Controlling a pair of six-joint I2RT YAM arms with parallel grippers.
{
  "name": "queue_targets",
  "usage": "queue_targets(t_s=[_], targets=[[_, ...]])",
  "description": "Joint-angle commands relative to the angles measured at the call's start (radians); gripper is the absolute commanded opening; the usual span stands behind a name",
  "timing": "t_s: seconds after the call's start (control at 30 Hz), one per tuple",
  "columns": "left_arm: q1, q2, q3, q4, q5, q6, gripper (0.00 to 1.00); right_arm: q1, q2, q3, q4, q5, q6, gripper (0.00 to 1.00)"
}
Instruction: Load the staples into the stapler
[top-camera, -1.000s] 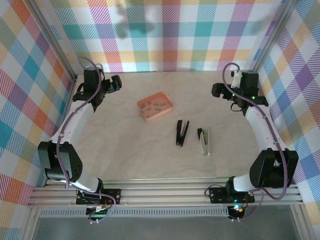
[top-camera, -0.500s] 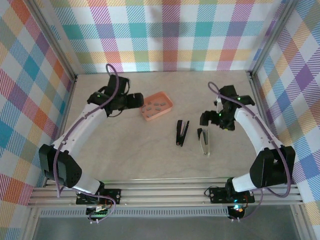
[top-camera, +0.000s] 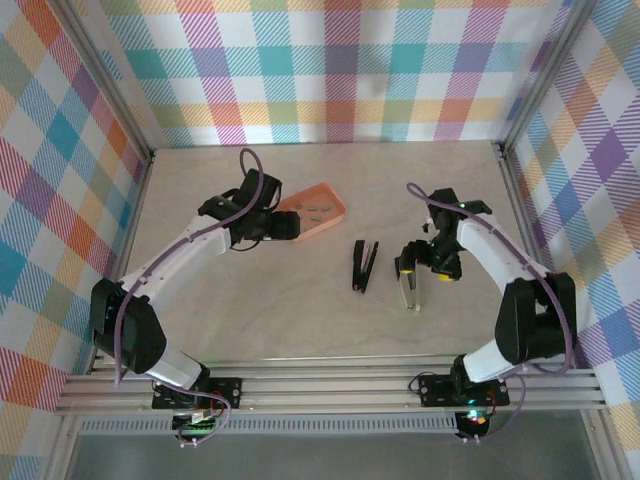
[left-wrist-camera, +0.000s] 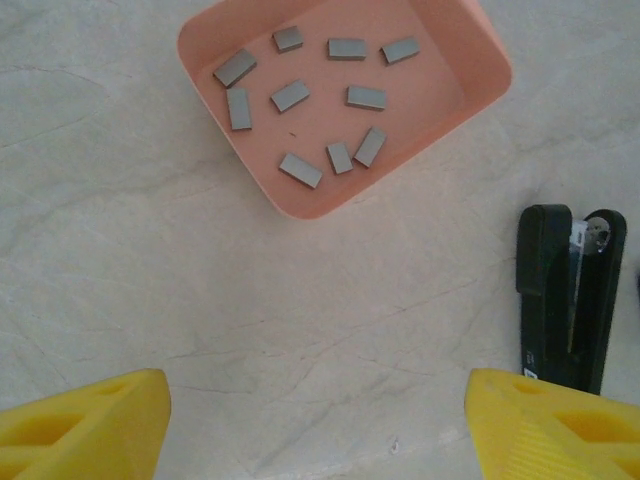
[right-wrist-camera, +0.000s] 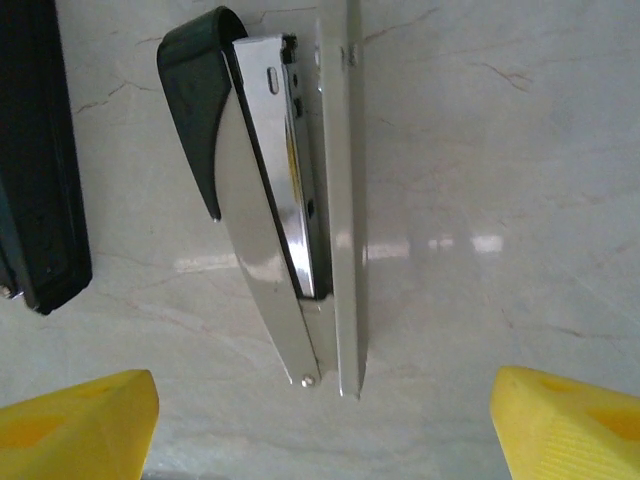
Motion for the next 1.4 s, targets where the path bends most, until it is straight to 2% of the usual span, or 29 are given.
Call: queue_targets(t_s=[0.0,0.17,0.3,0.8,0.97,1.1,1.2,1.37], targets=[[-0.006,0.027,0.001,0.019,-0.017,-0.015,0.77,0.021,0.079,0.042,0.037,-0.003,-0.031,0.85],[-0.006,0.056,0.019,0.017,-0.033,-0.014,0.78,0.042,0.192,0.079,0.084,-0.014,-0.025,0.82],[-0.006,0.068,0.026,0.019,-0.048,-0.022,0.78,0.066,0.254,0.104,0.086,0.039,-0.022,0.78],[-0.016,0.093,0.040,0.050,-0.085,-0.004,0.78,0.071,0.361,0.108,0.138,0.091,0.031,0.46],[-0.020,0.093,0.028,0.100,-0.038,0.050,0.78,0.071,0.348,0.087,0.148,0.105,0.064,0.32],[-0.020,0.104,0.040,0.139,0.025,0.100,0.79,0.069,0.283,0.094,0.151,0.120,0.082,0.29],[-0.020,0.098,0.038,0.217,0.117,0.154,0.81,0.068,0.210,0.112,0.173,0.100,0.088,0.28],[-0.021,0.088,0.043,0.346,0.258,0.226,0.82,0.068,0.073,0.129,0.283,-0.031,0.090,0.27]])
